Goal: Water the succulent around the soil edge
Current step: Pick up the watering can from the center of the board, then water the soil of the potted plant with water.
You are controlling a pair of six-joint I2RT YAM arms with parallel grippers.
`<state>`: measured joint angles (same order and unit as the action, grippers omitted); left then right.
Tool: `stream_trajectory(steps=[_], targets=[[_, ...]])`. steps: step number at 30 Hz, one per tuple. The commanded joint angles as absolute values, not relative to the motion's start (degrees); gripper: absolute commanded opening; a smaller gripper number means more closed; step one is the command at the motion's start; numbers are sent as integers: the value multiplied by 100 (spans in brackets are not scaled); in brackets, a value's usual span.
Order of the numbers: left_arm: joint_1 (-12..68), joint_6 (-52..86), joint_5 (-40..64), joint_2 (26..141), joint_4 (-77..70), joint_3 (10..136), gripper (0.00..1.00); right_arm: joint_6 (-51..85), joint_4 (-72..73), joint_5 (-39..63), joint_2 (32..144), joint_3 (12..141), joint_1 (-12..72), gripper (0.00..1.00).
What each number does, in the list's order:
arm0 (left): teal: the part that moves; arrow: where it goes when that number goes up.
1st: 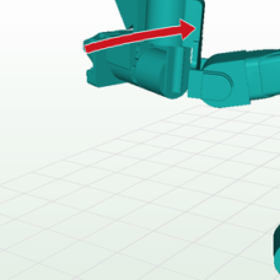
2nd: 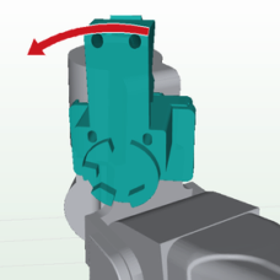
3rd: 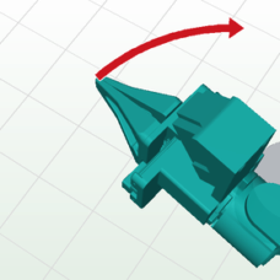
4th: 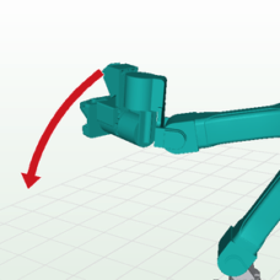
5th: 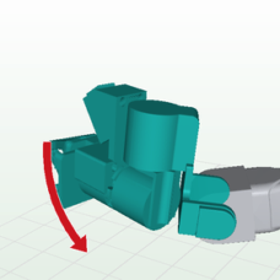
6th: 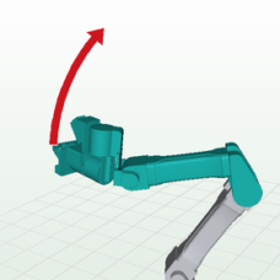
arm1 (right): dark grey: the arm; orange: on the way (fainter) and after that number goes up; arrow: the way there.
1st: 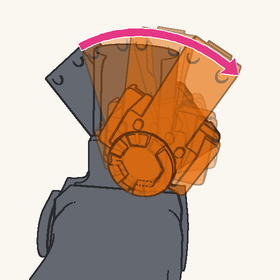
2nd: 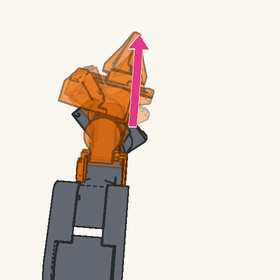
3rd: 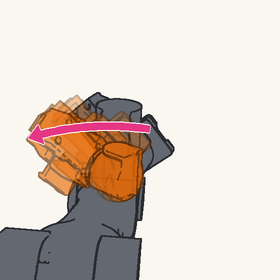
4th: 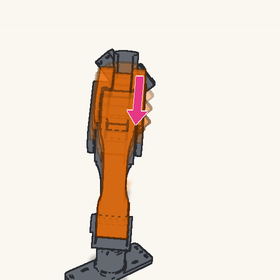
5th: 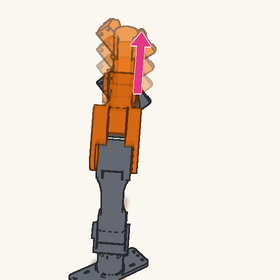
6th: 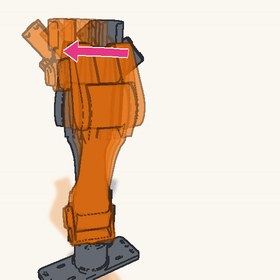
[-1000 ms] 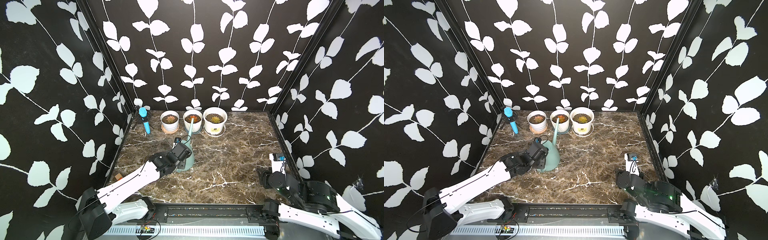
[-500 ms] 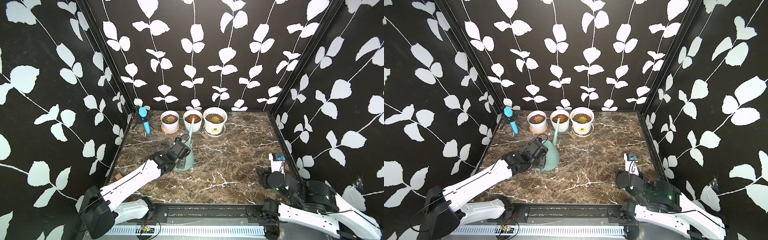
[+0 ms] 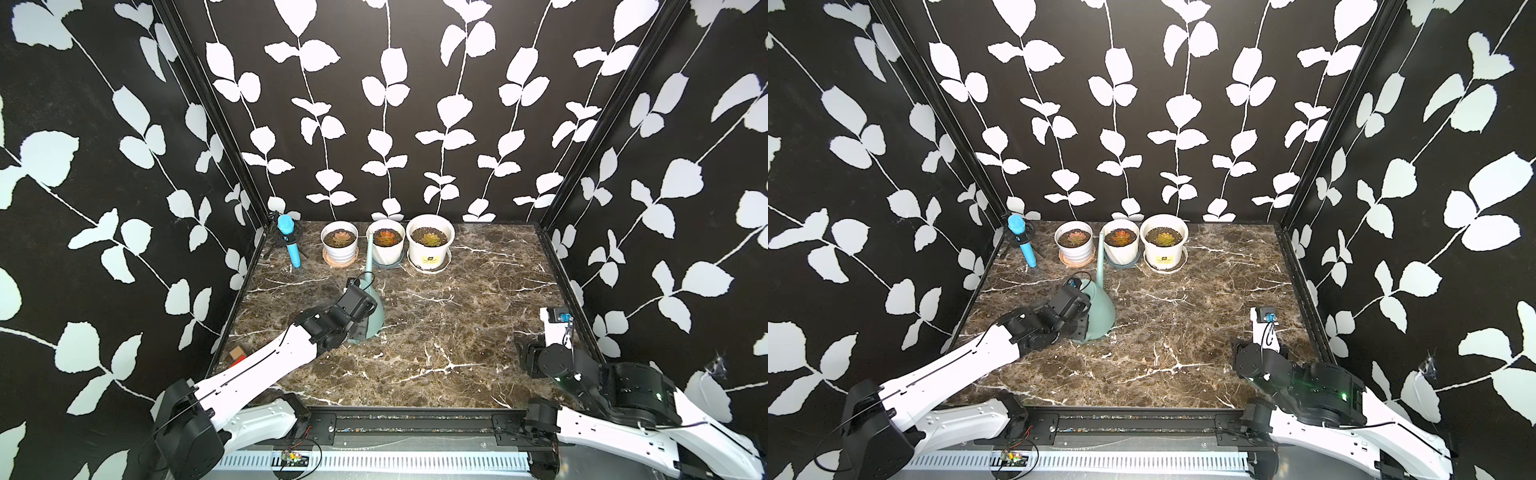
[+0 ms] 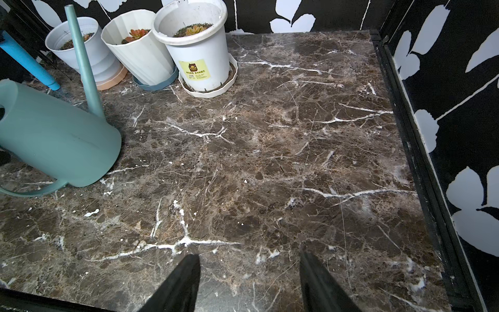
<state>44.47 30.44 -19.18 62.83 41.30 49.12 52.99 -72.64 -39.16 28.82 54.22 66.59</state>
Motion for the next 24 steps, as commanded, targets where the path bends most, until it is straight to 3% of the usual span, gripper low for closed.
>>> stream_trajectory(steps=[1,11,15,24], targets=[[4415,3129,-2085,5945,4592,4920,0,5370,-7322,-3957,2839,5357,6636,61],[4412,2484,-2417,5559,6572,6635,0,4942,-7050,-3995,2959,5535,6636,59],[4415,1975,-3060,5464,7159,7253,0,4566,-6940,-4123,3076,5709,6636,60],[4414,1708,-4241,4139,6217,6577,0,3446,-6496,-4382,3578,6077,6618,59]])
